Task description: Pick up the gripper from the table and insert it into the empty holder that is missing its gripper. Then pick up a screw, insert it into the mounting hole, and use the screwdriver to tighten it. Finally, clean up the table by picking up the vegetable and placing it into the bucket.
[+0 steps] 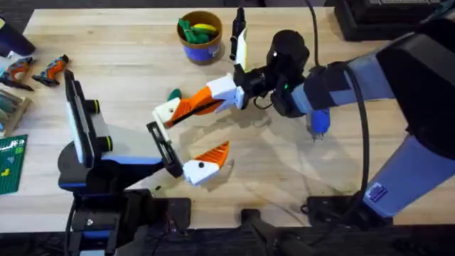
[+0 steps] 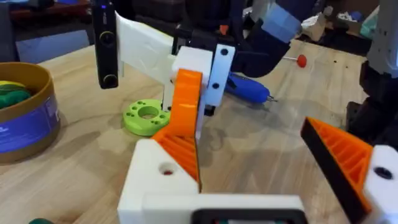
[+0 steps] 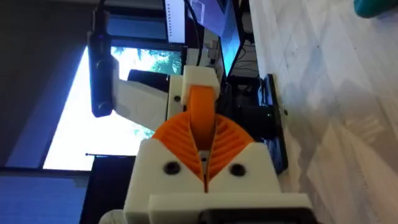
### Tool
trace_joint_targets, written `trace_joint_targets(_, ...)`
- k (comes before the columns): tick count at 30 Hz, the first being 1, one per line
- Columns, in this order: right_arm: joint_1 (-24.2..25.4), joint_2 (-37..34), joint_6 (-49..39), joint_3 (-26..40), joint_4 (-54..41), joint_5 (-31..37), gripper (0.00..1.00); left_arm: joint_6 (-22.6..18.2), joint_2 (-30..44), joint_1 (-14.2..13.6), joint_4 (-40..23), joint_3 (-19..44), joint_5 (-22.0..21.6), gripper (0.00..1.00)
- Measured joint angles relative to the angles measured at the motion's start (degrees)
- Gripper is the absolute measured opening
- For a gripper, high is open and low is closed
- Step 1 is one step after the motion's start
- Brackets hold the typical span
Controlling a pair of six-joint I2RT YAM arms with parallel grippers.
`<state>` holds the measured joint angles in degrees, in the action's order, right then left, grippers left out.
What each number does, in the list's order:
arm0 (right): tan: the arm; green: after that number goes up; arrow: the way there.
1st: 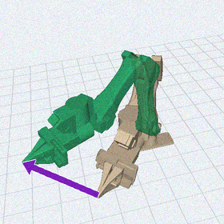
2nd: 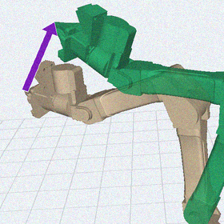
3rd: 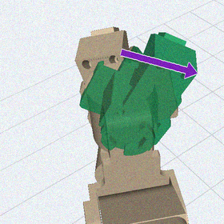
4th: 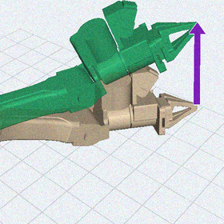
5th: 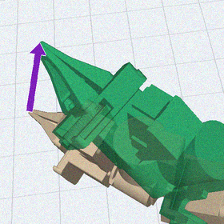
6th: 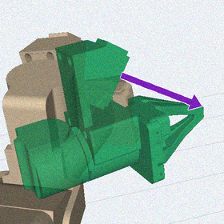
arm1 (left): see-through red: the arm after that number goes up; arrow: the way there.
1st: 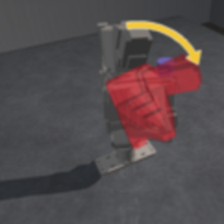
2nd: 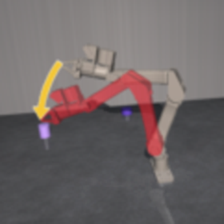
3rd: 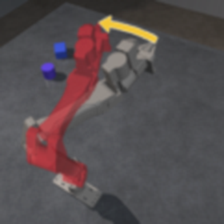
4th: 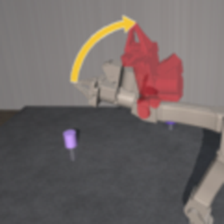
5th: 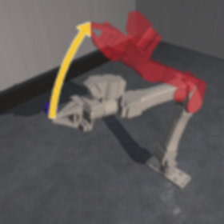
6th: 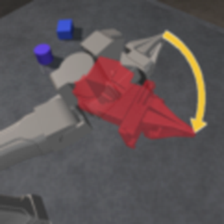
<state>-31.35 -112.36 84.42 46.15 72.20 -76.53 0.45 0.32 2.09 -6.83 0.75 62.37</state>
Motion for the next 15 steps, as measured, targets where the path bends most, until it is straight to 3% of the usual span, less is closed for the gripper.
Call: trace_joint_targets(15, -0.24, 0.44, -0.02, -1.01, 0.22, 0.7, 0.009, 0.24, 0.0, 0.0, -0.04, 0.0, 0.38, 0.986)
